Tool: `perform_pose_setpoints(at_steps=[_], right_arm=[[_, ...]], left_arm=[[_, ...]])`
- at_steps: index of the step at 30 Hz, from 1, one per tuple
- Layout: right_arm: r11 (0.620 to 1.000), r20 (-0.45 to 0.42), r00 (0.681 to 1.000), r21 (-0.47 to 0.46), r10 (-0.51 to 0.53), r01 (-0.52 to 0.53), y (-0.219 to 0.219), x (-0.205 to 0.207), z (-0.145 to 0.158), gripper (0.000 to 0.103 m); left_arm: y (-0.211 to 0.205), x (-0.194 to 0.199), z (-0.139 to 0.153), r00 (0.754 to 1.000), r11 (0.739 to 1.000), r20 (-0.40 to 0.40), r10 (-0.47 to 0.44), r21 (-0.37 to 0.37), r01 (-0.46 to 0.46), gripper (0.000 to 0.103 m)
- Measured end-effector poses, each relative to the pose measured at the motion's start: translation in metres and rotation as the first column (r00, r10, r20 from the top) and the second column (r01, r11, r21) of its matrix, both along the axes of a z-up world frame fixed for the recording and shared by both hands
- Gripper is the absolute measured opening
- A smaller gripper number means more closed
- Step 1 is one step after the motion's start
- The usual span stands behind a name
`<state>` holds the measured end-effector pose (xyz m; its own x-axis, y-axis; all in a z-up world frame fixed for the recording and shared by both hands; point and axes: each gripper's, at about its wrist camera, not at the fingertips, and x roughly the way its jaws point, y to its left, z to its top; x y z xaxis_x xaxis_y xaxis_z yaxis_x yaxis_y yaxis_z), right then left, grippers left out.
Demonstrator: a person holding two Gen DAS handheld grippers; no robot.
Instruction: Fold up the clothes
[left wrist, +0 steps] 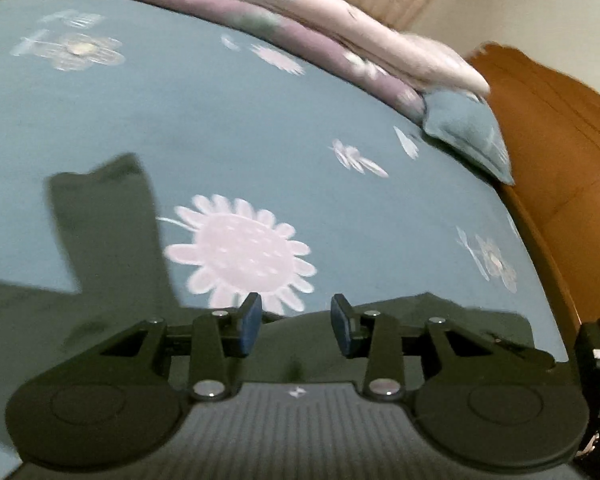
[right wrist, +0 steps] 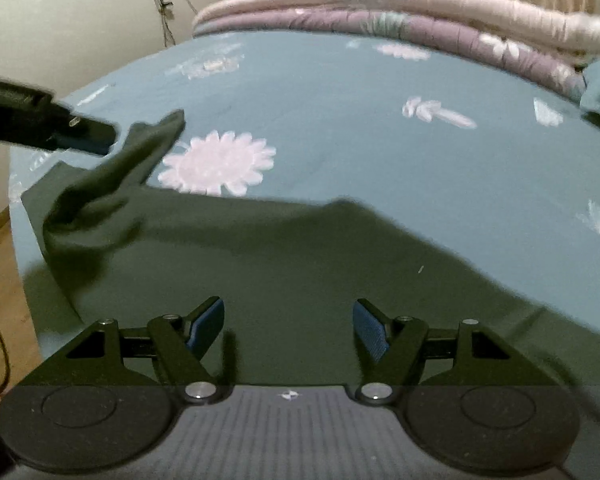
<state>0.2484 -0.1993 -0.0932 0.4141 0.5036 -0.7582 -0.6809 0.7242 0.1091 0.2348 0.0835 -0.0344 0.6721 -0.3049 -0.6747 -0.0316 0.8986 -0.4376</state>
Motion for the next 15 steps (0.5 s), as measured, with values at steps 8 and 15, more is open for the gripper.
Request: perform_pose_setpoints(at_steps=[8, 15], right_arm=[[0.983, -0.015, 0.988, -0.102, -0.154, 0.151, 0.005, -0.017, -0.006, 0.077], [0.951, -0.027, 0.961, -0.152, -0.277, 0.270, 0.012, -0.023, -0.007, 0.078]], left_arm=[[0.011, 0.047, -0.047, 0.948, 0.958, -0.146, -0.283, -0.091, 0.272, 0.037], [0.013, 0.076, -0.057, 0.835, 0.845, -0.159, -0.527, -0.196, 0.497, 0.052]])
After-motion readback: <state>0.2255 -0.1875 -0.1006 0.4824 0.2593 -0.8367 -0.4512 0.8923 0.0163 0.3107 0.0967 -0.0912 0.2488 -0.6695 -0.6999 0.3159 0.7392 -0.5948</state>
